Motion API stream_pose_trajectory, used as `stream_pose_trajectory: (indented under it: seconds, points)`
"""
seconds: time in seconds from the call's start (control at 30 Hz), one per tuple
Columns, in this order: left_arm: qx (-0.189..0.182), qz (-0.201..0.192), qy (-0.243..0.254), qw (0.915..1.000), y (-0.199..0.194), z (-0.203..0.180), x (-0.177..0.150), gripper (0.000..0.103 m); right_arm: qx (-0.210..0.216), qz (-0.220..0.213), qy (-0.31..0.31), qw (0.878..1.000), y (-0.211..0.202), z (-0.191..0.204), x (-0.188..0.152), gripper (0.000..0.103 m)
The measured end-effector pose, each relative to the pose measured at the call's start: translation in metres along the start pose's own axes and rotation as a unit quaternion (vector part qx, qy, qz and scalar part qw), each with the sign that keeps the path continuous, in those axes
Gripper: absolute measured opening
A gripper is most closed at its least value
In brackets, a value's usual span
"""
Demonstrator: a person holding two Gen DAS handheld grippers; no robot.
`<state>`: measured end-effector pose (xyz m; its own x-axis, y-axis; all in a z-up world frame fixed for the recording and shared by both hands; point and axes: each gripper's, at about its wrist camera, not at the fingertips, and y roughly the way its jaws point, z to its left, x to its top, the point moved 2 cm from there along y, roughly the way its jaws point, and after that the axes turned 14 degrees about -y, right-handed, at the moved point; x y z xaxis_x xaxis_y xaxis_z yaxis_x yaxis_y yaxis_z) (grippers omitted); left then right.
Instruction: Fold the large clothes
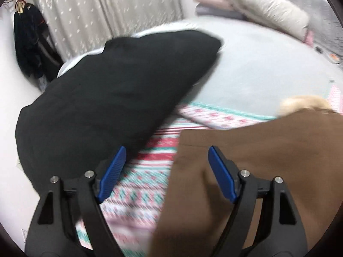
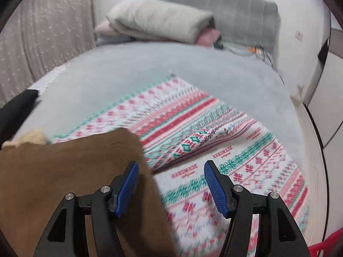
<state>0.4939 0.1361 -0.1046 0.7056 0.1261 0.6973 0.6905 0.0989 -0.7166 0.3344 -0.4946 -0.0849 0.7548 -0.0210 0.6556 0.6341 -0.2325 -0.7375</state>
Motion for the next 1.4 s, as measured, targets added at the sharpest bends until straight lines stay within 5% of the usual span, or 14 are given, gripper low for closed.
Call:
stream_pose_trajectory:
  seconds: [0.17,0.37,0.5,0.6,0.7,0.77,0.97,1.17,1.4]
  points:
    - [-0.087,0.005,-0.002,0.9962,-0.053,-0.041,-0.041,0.093,0.071,-0.054,-0.041,0.995,-0.057,0.056,-0.010,0.077]
    - [-0.090,0.078,0.021,0.9927,-0.047,-0.065,-0.103,0.098,0.134,-0.032,-0.121,0.983,-0.098,0.142,-0.050,0.082]
    - [-0.085,0.075,0.012,0.9934,-0.053,-0.029,-0.109,0.098,0.105,0.003,-0.138,0.985,-0.083,0.122,-0.088,0.082]
    - [-0.051,0.081,-0.004,0.9954,-0.064,-0.003,-0.111,0.098,0.114,0.006,-0.069,0.991,-0.087,0.074,-0.102,0.082]
    - [-0.020,0.079,-0.026,0.9963,-0.084,0.002,-0.108,0.098,0.067,0.021,-0.013,0.997,-0.098,0.037,-0.109,0.082]
    - [-0.034,0.069,-0.030,0.9966,-0.112,-0.012,-0.111,0.098,0.061,0.023,0.011,0.998,-0.113,0.028,-0.111,0.082]
    - [-0.069,0.060,-0.029,0.9954,-0.184,-0.070,-0.141,0.102,0.075,-0.002,-0.001,0.997,-0.186,0.065,-0.107,0.088]
    - [-0.081,0.075,-0.002,0.9939,-0.198,-0.100,-0.190,0.102,0.119,0.006,0.006,0.993,-0.223,0.101,-0.145,0.097]
    - [-0.058,0.085,-0.020,0.9945,-0.189,-0.102,-0.212,0.102,0.059,0.023,-0.054,0.997,-0.218,0.137,-0.165,0.097]
